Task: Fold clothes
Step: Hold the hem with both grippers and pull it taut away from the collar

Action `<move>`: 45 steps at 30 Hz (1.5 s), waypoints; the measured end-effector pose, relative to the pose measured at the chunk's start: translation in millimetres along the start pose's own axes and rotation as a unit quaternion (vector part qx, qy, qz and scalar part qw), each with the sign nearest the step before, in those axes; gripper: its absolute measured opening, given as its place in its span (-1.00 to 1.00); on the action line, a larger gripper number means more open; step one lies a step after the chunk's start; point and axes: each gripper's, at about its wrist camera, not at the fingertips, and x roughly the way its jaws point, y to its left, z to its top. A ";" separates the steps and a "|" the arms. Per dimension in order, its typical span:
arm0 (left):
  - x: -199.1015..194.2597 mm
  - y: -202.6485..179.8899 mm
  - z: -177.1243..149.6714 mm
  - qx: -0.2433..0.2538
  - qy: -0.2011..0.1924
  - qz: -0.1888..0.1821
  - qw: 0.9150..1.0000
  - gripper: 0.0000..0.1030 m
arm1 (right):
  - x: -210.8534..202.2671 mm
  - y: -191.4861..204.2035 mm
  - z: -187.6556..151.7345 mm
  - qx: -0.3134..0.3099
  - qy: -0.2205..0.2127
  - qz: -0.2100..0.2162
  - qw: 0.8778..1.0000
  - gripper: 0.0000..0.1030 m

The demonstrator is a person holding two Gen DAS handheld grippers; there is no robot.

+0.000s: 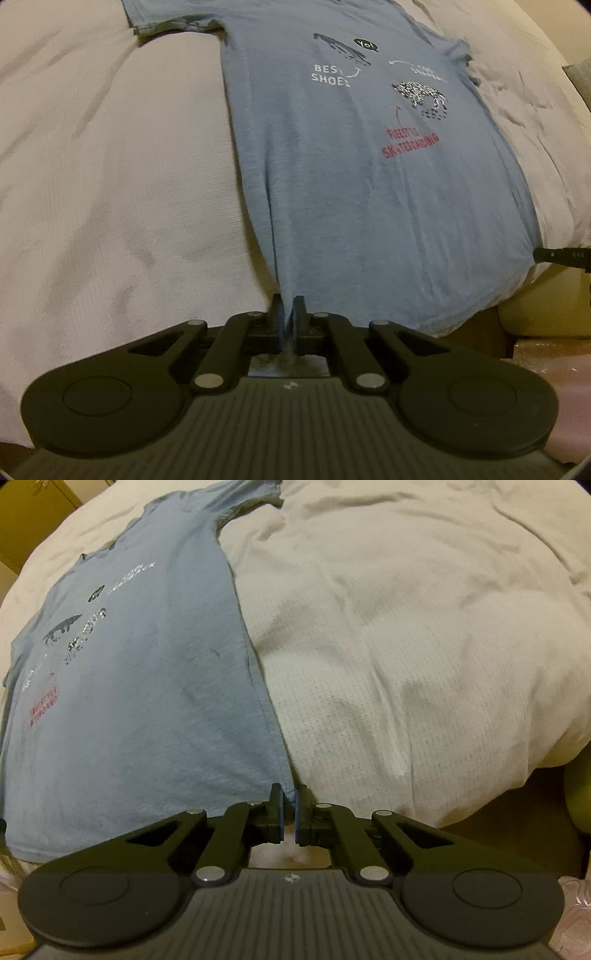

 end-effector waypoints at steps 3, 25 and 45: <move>1.4 4.0 -4.2 -0.012 0.010 0.007 1.000 -0.86 | -4.5 2.0 1.0 -0.015 0.002 -0.003 1.000 -0.99; -0.4 70.1 -1.7 -0.163 -0.047 -0.059 0.984 -0.49 | -4.7 11.6 10.9 -0.057 0.024 -0.085 0.995 -1.00; -1.0 70.7 -15.8 -0.098 0.018 -0.051 0.994 -0.98 | 2.7 14.5 17.1 -0.052 0.047 -0.091 0.993 -1.00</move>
